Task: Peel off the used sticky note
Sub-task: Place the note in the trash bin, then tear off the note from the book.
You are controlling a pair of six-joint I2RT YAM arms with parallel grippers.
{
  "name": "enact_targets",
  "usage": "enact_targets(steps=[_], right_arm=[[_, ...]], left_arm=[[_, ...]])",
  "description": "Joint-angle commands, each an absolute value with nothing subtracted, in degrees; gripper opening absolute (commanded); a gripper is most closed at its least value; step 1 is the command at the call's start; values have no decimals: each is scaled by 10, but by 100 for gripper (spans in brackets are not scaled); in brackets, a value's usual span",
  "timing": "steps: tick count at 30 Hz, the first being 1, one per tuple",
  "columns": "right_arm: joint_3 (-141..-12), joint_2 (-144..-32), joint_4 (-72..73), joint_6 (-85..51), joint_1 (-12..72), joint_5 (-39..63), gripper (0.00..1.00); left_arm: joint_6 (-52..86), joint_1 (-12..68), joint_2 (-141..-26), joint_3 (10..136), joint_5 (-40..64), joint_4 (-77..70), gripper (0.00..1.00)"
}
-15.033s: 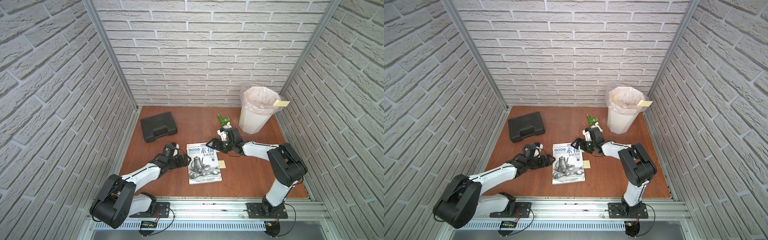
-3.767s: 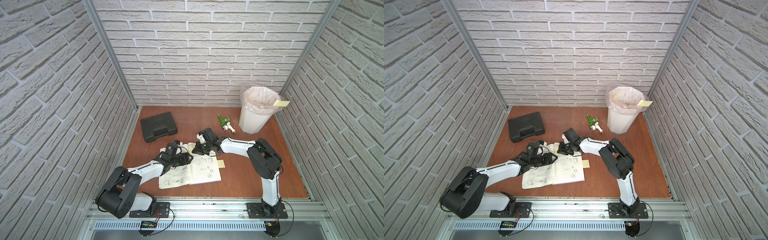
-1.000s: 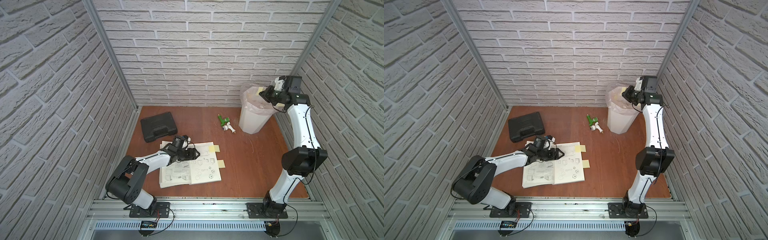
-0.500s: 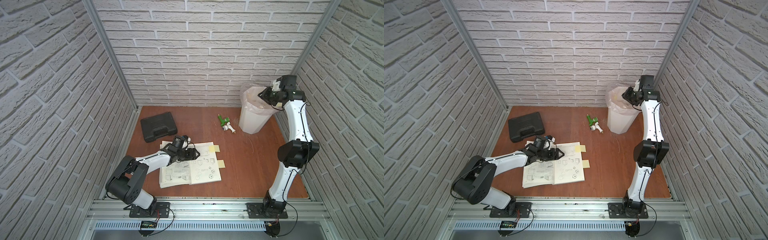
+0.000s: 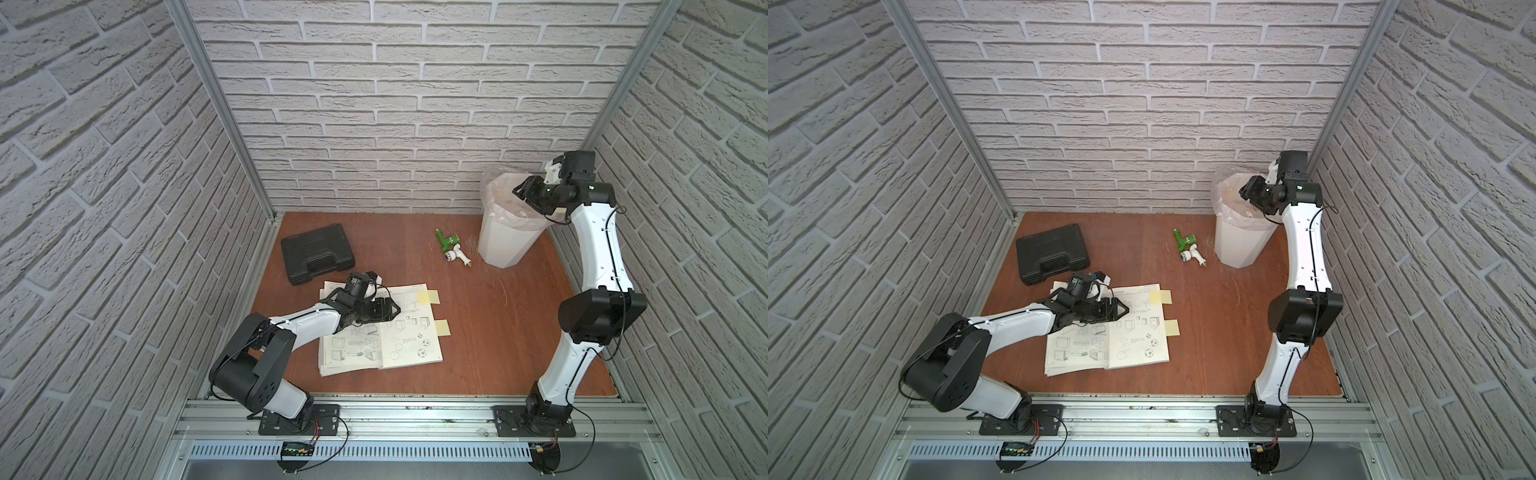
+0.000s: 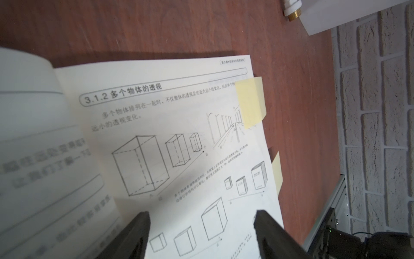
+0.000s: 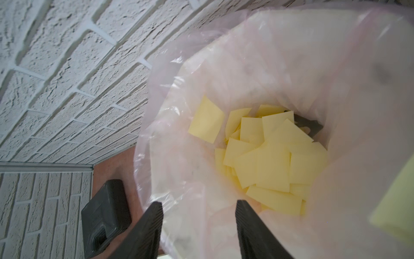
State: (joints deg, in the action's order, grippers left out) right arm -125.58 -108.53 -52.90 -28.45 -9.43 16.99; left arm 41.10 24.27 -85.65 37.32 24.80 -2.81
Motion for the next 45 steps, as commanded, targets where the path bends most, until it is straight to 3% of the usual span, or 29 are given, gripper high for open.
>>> enact_targets(steps=[1, 10, 16, 27, 45], right_arm=[[-1211, -998, -469, -279, -59, 192, 58], [-956, -855, -358, -285, 50, 207, 58], [-774, -816, -276, -307, 103, 211, 57], [-612, -885, -161, -345, 129, 248, 57], [-490, -1006, -7, -403, 129, 322, 57]], left_arm=[[406, 254, -847, 379, 239, -21, 78], [406, 275, -876, 413, 235, -15, 78], [402, 285, -907, 450, 237, -7, 78], [402, 305, -973, 513, 243, -6, 78], [404, 328, -1016, 551, 241, -6, 78]])
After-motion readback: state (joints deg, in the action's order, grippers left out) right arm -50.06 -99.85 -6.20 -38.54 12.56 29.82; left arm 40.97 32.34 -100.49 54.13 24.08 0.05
